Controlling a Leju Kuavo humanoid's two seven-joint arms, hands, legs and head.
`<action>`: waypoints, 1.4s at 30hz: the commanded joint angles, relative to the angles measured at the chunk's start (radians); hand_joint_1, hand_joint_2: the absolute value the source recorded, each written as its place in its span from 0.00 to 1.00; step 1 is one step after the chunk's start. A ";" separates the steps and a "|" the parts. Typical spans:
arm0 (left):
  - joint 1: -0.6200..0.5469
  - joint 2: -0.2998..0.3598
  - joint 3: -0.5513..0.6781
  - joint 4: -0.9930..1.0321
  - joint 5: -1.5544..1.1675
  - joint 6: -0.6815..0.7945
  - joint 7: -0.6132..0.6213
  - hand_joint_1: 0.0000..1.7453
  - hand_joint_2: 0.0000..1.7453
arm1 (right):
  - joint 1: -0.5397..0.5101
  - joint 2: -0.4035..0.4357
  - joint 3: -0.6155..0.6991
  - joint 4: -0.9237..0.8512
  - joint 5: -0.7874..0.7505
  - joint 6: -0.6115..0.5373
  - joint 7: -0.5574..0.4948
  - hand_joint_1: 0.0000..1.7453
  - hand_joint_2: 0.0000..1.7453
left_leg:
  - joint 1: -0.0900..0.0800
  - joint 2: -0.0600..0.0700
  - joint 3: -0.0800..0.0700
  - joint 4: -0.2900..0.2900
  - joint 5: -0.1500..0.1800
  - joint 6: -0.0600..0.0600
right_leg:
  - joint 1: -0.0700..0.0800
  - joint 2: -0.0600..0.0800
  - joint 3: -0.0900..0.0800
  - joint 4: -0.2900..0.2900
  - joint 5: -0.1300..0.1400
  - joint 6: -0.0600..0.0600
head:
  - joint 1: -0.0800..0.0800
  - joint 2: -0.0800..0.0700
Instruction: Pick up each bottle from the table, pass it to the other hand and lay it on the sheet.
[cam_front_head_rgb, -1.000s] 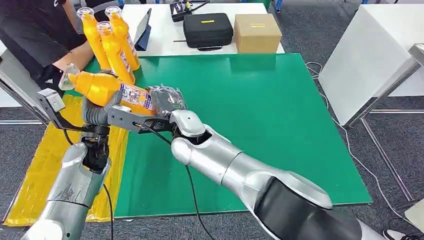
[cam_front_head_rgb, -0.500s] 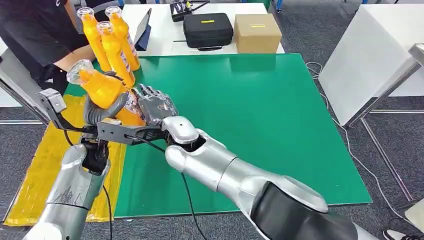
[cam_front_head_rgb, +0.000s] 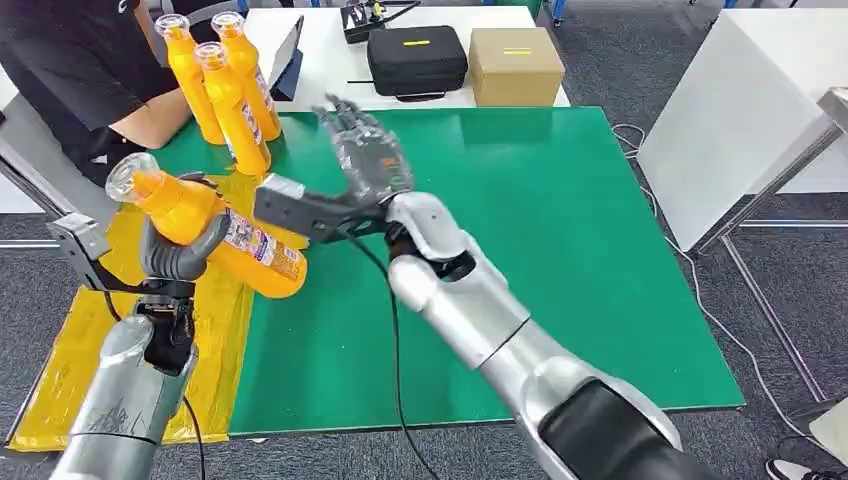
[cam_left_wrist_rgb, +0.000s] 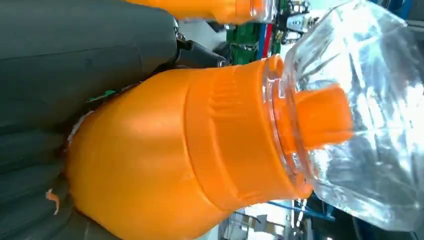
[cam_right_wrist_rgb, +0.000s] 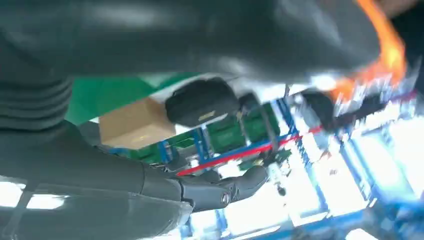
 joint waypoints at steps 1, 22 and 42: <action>-0.044 0.018 0.028 0.085 -0.017 0.010 -0.007 1.00 1.00 | 0.013 -0.076 -0.128 -0.115 -0.005 0.009 -0.024 0.00 0.00 | 0.001 -0.001 0.002 0.000 -0.001 -0.002 | 0.001 -0.001 0.003 -0.001 -0.001 0.000 | 0.000 0.000; 0.006 -0.189 0.518 -0.088 -1.677 0.800 -0.294 1.00 1.00 | -0.068 -0.010 -0.056 0.035 -0.065 0.019 -0.078 0.00 0.00 | 0.001 0.002 0.001 0.001 -0.002 -0.002 | 0.000 0.002 0.001 0.001 -0.001 0.000 | -0.001 0.000; 0.096 0.107 -0.259 0.101 -1.891 0.800 0.325 1.00 1.00 | -0.127 0.014 0.002 0.066 -0.165 0.073 -0.104 0.00 0.00 | 0.001 0.001 0.004 -0.001 -0.001 -0.004 | 0.000 0.000 0.003 0.001 -0.002 -0.001 | 0.000 0.000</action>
